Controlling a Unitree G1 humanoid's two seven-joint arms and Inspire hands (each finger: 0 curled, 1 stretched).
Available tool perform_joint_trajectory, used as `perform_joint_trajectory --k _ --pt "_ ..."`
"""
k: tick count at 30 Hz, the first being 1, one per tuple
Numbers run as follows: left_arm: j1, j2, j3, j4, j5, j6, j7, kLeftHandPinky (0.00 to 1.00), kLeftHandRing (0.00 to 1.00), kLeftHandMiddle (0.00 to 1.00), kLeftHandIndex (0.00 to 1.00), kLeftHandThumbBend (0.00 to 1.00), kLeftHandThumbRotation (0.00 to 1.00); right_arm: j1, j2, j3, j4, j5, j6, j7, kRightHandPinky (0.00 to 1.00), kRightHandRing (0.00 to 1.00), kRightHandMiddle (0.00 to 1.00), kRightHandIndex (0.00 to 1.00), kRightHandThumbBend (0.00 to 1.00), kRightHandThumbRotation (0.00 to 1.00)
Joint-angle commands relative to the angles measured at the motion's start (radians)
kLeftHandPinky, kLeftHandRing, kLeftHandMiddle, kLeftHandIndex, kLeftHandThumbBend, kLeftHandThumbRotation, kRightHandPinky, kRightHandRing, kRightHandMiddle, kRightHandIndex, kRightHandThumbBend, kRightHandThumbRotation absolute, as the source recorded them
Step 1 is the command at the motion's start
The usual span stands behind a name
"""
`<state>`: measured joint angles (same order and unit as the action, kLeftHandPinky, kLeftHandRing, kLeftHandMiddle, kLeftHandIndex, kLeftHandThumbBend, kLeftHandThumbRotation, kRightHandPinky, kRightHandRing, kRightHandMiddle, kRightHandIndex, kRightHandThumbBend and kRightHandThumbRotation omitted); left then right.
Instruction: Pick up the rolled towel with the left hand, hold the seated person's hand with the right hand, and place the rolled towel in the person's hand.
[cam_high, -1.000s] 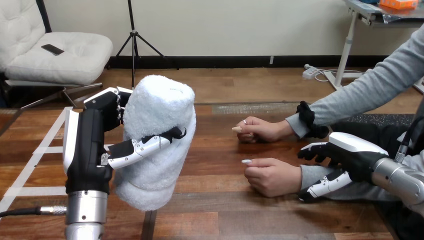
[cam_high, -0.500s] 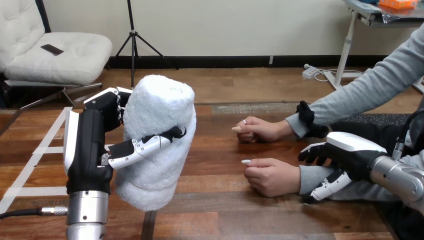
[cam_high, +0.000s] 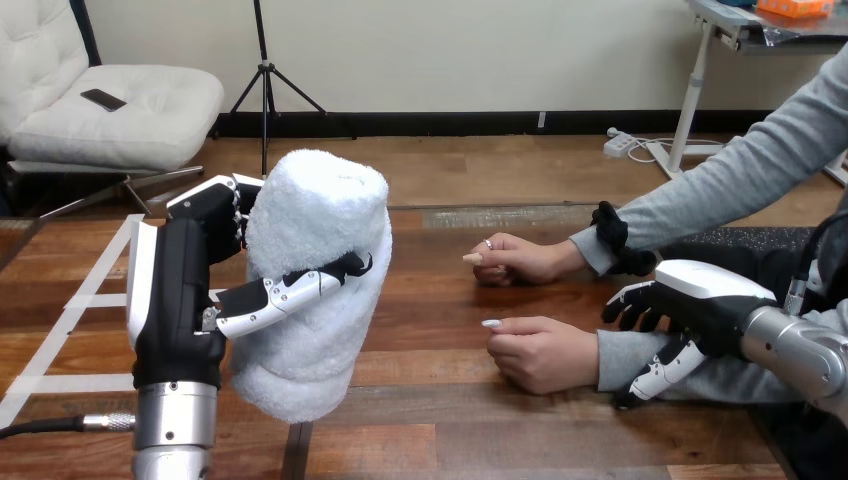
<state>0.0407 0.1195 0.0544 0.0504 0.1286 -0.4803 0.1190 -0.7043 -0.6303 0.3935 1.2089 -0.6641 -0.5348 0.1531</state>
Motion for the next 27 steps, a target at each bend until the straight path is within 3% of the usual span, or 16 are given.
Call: perform_joint_trajectory --k 1,18,27 --pt "-0.038 -0.002 0.014 -0.047 -0.001 -0.011 0.005 0.3 0.34 0.39 0.4 0.66 0.0 -0.088 -0.009 0.008 0.0 -0.004 0.012 -0.03 0.64 0.74 0.77 0.77 1.0 0.29" --pt "-0.035 0.0 0.014 -0.041 -0.008 -0.025 -0.002 0.3 0.35 0.4 0.4 0.66 0.0 -0.094 0.001 0.021 -0.001 -0.016 0.021 -0.04 0.63 0.73 0.76 0.76 1.0 0.3" --pt "-0.035 0.001 0.015 -0.038 -0.008 -0.036 -0.006 0.3 0.35 0.4 0.4 0.65 0.0 -0.095 0.009 0.033 0.0 -0.018 0.03 -0.037 0.59 0.69 0.74 0.74 1.0 0.23"
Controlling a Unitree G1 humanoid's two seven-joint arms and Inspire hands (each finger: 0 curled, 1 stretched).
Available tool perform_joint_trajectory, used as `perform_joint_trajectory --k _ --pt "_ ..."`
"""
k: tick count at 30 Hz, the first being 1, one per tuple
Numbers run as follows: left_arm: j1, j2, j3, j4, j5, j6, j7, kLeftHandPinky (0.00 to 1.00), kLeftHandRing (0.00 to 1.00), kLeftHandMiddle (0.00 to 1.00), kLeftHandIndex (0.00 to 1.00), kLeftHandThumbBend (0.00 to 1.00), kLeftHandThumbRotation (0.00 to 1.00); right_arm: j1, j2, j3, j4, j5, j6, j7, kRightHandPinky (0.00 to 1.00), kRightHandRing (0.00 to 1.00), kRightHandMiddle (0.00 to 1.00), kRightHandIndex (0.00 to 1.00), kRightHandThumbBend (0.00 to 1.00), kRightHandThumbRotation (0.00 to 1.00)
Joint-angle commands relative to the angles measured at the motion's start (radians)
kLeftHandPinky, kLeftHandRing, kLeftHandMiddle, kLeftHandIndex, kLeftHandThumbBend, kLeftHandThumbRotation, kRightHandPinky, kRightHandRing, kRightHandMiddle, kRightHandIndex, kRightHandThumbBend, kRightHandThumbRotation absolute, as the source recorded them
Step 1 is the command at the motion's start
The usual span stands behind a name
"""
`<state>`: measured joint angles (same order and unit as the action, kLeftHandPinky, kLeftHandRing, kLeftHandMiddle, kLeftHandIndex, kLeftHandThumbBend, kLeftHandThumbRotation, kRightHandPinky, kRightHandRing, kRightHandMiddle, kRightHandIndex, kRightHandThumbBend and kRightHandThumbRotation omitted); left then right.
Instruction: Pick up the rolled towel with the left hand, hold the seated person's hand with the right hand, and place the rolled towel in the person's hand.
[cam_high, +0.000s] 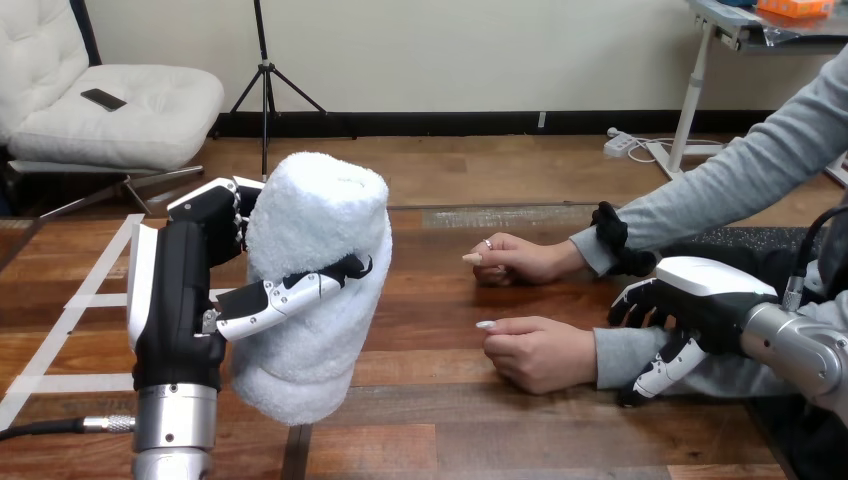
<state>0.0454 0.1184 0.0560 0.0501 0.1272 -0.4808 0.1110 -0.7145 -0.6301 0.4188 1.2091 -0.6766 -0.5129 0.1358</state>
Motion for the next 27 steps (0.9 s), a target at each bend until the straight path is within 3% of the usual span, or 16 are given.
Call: perform_joint_trajectory --k 1,27 --pt "-0.039 0.002 0.014 -0.038 -0.005 -0.034 0.003 0.3 0.35 0.4 0.4 0.65 0.0 -0.085 0.009 0.009 0.0 -0.006 0.01 -0.021 0.59 0.69 0.74 0.74 1.0 0.22" --pt "-0.024 -0.004 0.014 -0.064 -0.005 -0.015 0.005 0.31 0.35 0.4 0.41 0.65 0.0 -0.083 0.026 0.053 0.002 -0.02 0.028 0.006 0.54 0.64 0.7 0.69 0.99 0.25"
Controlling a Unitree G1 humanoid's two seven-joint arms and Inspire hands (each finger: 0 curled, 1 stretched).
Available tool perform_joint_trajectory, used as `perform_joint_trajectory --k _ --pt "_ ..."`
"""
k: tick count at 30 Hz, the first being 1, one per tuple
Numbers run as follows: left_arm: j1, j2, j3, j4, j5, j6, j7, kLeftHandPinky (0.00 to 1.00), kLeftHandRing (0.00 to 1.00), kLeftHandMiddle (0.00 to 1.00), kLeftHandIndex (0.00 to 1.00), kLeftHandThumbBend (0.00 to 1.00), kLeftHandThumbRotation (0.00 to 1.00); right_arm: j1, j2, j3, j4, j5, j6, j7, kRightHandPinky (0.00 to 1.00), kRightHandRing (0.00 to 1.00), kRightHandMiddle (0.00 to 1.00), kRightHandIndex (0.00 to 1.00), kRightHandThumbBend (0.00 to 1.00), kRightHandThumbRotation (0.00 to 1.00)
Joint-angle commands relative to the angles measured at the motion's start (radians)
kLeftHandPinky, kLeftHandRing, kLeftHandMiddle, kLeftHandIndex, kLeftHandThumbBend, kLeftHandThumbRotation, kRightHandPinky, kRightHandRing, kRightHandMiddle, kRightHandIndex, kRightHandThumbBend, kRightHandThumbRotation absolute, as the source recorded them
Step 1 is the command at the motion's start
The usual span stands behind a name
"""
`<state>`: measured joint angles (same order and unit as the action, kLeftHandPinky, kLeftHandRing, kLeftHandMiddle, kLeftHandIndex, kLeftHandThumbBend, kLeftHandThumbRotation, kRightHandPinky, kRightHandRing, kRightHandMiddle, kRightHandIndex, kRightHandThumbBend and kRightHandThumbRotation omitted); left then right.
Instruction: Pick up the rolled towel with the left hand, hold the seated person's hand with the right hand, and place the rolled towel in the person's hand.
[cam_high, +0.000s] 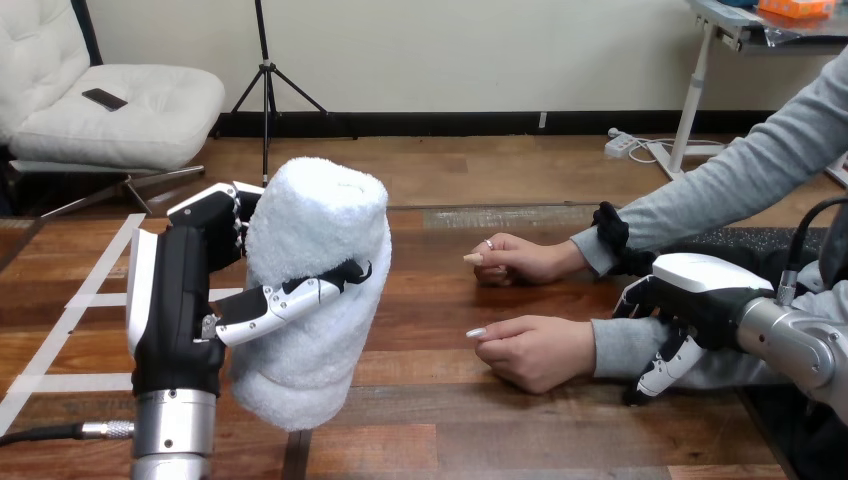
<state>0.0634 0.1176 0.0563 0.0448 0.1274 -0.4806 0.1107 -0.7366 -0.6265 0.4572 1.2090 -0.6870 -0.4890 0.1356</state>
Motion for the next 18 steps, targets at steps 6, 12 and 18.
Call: perform_joint_trajectory --k 6,12,18 --pt "-0.04 -0.003 0.014 -0.061 -0.011 -0.011 0.002 0.31 0.35 0.4 0.41 0.65 0.0 -0.063 0.029 0.031 0.001 -0.015 0.018 0.02 0.56 0.66 0.71 0.7 0.98 0.27" --pt "-0.039 -0.003 0.013 -0.06 -0.018 -0.012 -0.002 0.31 0.35 0.4 0.41 0.65 0.0 -0.058 0.035 0.042 0.0 -0.019 0.014 0.007 0.57 0.67 0.72 0.71 0.97 0.28" --pt "-0.04 -0.004 0.013 -0.061 -0.019 -0.011 -0.003 0.31 0.36 0.4 0.41 0.65 0.0 -0.051 0.042 0.044 0.002 -0.021 0.003 -0.008 0.54 0.63 0.69 0.69 0.97 0.28"
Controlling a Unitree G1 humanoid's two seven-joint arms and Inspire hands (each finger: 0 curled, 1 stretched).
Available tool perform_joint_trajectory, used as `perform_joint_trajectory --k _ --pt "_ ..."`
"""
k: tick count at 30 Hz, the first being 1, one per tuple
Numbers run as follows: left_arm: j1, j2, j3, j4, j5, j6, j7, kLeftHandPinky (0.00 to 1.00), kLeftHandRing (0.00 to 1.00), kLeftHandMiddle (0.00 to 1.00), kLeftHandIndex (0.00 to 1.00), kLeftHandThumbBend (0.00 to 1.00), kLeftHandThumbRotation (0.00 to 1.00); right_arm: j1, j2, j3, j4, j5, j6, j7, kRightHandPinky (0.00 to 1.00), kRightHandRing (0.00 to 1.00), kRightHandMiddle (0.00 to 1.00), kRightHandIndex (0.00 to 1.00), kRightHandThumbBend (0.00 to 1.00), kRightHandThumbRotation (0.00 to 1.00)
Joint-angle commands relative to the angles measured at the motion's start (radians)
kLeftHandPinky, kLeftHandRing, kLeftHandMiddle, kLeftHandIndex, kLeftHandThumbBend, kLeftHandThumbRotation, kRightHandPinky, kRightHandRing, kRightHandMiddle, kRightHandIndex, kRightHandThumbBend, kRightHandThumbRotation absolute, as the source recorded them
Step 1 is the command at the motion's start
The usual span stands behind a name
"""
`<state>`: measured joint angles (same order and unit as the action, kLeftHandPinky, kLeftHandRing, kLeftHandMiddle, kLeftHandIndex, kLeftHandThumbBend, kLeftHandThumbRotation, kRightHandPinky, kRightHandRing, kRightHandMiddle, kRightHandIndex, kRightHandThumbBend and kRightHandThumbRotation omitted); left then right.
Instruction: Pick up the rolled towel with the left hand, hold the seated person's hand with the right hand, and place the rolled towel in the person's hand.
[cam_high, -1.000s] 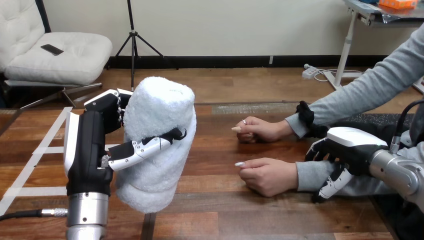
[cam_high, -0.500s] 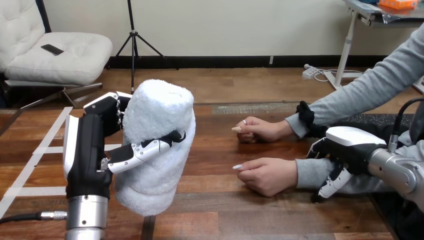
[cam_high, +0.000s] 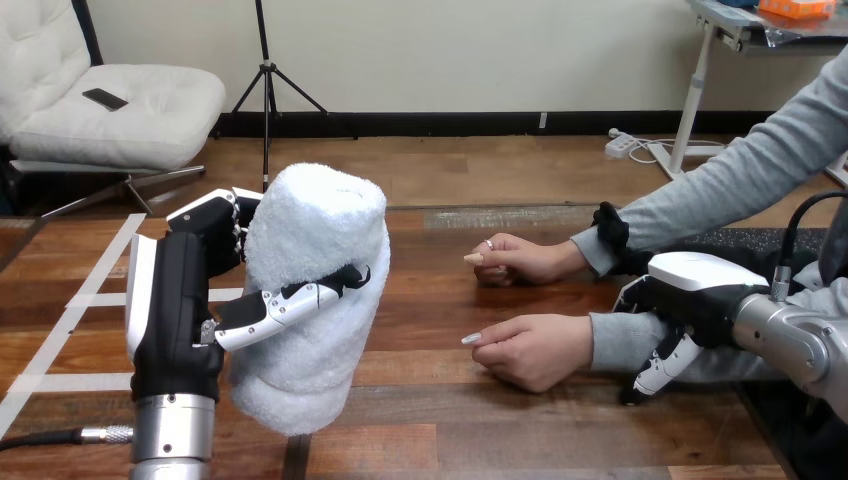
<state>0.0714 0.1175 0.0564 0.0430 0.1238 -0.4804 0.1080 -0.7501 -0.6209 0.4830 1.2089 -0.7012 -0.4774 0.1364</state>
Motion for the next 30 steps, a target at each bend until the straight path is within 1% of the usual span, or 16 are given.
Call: perform_joint_trajectory --k 1,7,13,20,25,26,27,30 --pt "-0.048 -0.004 0.013 -0.059 -0.015 -0.011 0.0 0.31 0.36 0.4 0.41 0.65 0.0 -0.037 0.037 0.017 0.002 -0.006 -0.011 -0.009 0.53 0.63 0.69 0.69 0.97 0.28" --pt "-0.05 -0.002 0.013 -0.054 -0.014 -0.02 -0.001 0.31 0.36 0.4 0.41 0.65 0.0 -0.032 0.044 0.021 0.001 -0.009 -0.018 -0.023 0.5 0.59 0.65 0.66 0.96 0.27" --pt "-0.051 -0.002 0.013 -0.053 -0.009 -0.017 0.001 0.31 0.36 0.4 0.41 0.65 0.0 -0.028 0.048 0.035 0.001 -0.019 -0.029 -0.052 0.48 0.56 0.61 0.64 0.94 0.28" --pt "-0.053 -0.002 0.014 -0.05 -0.012 -0.017 0.001 0.31 0.36 0.41 0.41 0.65 0.0 -0.026 0.056 0.032 0.007 -0.008 -0.045 -0.055 0.44 0.51 0.57 0.61 0.88 0.29" --pt "-0.053 0.0 0.015 -0.049 -0.011 -0.021 0.0 0.31 0.36 0.4 0.41 0.65 0.0 -0.026 0.057 0.03 0.003 -0.003 -0.052 -0.05 0.42 0.48 0.54 0.6 0.81 0.3" --pt "-0.053 0.001 0.015 -0.049 -0.01 -0.021 0.0 0.31 0.36 0.4 0.41 0.65 0.0 -0.025 0.057 0.029 0.001 -0.001 -0.054 -0.049 0.41 0.46 0.53 0.59 0.78 0.3" --pt "-0.053 0.0 0.015 -0.05 -0.011 -0.017 0.0 0.31 0.35 0.4 0.41 0.65 0.0 -0.026 0.055 0.029 -0.001 -0.001 -0.063 -0.053 0.39 0.44 0.51 0.57 0.7 0.31" --pt "-0.054 0.0 0.016 -0.05 -0.01 -0.015 0.002 0.31 0.36 0.4 0.41 0.65 0.0 -0.028 0.052 0.029 -0.002 -0.002 -0.074 -0.058 0.39 0.44 0.5 0.55 0.63 0.34"
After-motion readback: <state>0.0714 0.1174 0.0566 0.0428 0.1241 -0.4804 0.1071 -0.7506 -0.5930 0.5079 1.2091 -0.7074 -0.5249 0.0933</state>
